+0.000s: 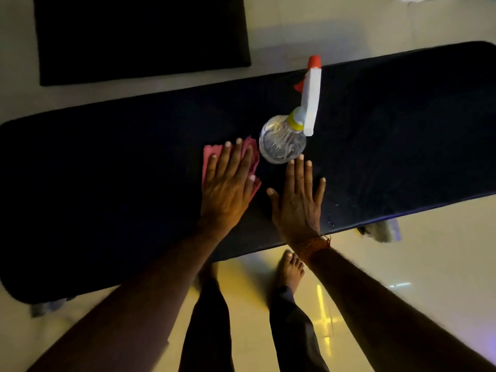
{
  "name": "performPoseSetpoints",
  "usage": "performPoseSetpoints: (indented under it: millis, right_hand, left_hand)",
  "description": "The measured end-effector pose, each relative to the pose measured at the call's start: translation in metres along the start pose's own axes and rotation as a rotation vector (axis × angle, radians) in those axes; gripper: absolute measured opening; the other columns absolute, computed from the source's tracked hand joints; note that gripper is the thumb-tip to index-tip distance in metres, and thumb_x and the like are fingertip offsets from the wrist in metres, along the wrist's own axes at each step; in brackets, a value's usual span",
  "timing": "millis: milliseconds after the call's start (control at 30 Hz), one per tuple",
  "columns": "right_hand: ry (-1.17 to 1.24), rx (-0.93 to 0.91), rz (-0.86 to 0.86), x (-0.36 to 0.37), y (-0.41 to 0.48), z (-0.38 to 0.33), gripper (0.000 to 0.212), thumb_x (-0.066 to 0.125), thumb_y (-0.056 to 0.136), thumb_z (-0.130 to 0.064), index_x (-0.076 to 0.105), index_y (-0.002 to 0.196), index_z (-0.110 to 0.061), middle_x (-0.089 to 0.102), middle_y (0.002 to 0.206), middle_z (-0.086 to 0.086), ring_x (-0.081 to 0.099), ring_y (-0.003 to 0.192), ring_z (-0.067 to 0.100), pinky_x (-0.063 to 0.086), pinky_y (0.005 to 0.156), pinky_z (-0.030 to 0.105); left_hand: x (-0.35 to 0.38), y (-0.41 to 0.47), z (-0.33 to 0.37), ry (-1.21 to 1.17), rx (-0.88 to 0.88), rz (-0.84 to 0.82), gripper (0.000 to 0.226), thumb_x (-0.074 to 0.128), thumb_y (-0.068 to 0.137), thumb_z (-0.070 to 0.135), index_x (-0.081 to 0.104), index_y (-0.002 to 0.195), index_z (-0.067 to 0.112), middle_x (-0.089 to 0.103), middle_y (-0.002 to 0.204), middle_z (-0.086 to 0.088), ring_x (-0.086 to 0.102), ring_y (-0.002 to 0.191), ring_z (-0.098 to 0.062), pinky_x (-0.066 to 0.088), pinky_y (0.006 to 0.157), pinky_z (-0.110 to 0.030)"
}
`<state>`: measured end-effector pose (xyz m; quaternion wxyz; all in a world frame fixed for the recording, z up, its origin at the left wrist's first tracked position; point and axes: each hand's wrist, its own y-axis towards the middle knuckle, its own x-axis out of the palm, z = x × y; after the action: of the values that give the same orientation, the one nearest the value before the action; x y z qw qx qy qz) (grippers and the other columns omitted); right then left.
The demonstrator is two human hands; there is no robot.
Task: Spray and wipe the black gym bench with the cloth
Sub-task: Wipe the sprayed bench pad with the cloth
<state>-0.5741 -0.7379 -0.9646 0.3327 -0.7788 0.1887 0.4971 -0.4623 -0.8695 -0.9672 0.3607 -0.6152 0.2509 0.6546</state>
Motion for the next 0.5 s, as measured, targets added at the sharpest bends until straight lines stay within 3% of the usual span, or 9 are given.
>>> performPoseSetpoints:
  millis: [100,267,433,500]
  right_hand:
    - [0.022,0.068,0.001,0.003,0.0,-0.009,0.078,0.025,0.107,-0.057,0.0,0.166,-0.013,-0.01,0.174,0.008,-0.014,0.16,0.025,-0.004,0.129,0.059]
    - [0.052,0.187,0.037,0.011,-0.001,-0.029,0.077,0.026,0.107,-0.056,0.0,0.166,-0.014,-0.01,0.174,0.008,-0.013,0.161,0.027,-0.005,0.129,0.058]
    - [0.11,0.298,0.046,0.018,-0.003,-0.056,0.08,0.026,0.106,-0.058,-0.005,0.165,-0.014,-0.014,0.173,0.008,-0.019,0.159,0.025,-0.01,0.129,0.056]
    - [0.146,0.339,0.058,0.019,0.0,-0.063,0.081,0.026,0.106,-0.059,-0.006,0.165,-0.014,-0.015,0.173,0.007,-0.02,0.158,0.024,-0.011,0.128,0.055]
  left_hand:
    - [-0.008,0.015,-0.022,-0.023,0.104,-0.023,0.059,0.025,0.11,0.038,0.016,0.164,0.015,0.01,0.172,-0.008,0.005,0.159,-0.026,0.011,0.128,-0.05]
    - [-0.017,0.042,-0.044,-0.051,0.131,-0.023,0.059,0.021,0.111,0.037,0.012,0.164,0.014,0.005,0.172,-0.009,0.002,0.16,-0.028,0.007,0.128,-0.051]
    - [-0.021,0.052,-0.061,0.018,0.356,-0.119,0.061,0.012,0.108,0.041,0.008,0.165,0.016,0.003,0.173,-0.008,0.0,0.16,-0.026,0.007,0.128,-0.051]
    - [-0.023,0.081,-0.074,0.019,0.332,-0.074,0.061,0.015,0.108,0.04,0.009,0.164,0.016,0.006,0.173,-0.008,0.003,0.16,-0.027,0.008,0.127,-0.051]
